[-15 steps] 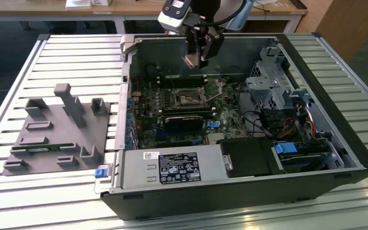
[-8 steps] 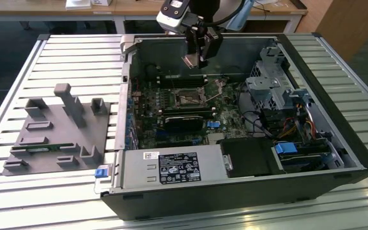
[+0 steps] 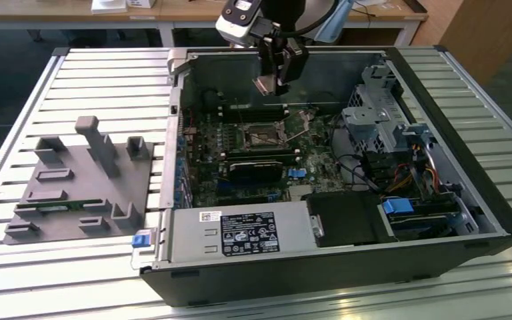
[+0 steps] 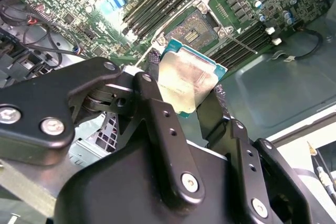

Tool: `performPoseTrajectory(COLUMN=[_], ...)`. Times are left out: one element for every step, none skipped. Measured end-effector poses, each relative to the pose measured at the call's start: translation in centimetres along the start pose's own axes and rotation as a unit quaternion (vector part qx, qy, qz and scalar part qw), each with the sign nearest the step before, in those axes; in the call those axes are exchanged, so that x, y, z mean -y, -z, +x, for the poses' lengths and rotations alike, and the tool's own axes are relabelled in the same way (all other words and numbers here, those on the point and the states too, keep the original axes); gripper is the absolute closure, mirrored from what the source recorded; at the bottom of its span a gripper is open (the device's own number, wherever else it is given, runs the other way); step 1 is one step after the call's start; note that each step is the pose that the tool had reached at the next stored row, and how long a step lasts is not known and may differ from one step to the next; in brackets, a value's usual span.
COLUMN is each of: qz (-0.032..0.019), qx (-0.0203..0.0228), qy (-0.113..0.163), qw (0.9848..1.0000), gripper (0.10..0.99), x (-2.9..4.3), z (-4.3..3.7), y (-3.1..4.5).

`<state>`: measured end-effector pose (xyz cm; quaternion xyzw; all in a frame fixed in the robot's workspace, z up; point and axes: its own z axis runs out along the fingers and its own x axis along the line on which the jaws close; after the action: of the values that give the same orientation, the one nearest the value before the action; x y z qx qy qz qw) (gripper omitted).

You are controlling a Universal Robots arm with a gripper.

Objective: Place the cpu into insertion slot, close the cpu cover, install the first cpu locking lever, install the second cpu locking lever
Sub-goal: 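Place the cpu into insertion slot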

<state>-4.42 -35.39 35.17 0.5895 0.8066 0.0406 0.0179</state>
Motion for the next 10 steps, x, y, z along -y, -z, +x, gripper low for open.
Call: performPoseTrajectory(qz=[0.0000,-0.0001,-0.0001,-0.0001,-0.0002,-0.0002,-0.0002,-0.0002,-0.0003,-0.0003], qx=[0.0002,0.0003,0.0004,0.0006,0.0007,0.0008,0.0010,0.0011,0.0013,0.0014], qy=[-0.002,-0.003,-0.005,-0.007,-0.008,-0.010,-0.011,-0.013,-0.014,-0.016], qw=[1.0000,1.0000,1.0000,1.0000,1.0000,1.0000,0.9999,0.9999,0.9999,0.9999], gripper=[0.549,0.549,0.549,0.549,0.549,0.549,0.549,0.549,0.549,0.549], x=[0.01,0.02,0.02,0.03,0.04,0.04,0.05,0.05,0.06,0.06], z=[0.00,0.00,0.01,0.01,0.01,0.01,0.01,0.02,0.02,0.02], y=[0.00,-0.01,-0.01,-0.01,-0.02,-0.02,-0.02,-0.03,-0.03,-0.03])
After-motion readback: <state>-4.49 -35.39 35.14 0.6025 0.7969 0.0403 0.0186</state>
